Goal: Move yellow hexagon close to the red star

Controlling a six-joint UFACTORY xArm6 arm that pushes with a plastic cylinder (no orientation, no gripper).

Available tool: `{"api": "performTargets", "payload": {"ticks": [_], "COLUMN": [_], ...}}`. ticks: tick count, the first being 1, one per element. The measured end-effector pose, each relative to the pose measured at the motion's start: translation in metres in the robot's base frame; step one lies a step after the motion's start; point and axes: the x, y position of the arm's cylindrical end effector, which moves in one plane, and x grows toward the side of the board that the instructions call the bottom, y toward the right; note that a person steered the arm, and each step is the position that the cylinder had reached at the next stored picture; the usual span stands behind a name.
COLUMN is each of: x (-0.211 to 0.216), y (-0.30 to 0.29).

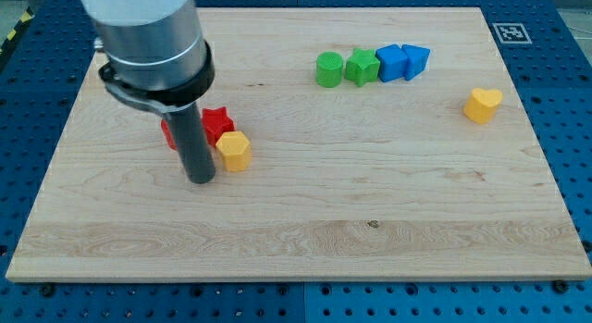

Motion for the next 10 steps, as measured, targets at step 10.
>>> {"api": "performTargets", "payload": {"ticks": [10], "x": [-0.02], "y": [0.062]}}
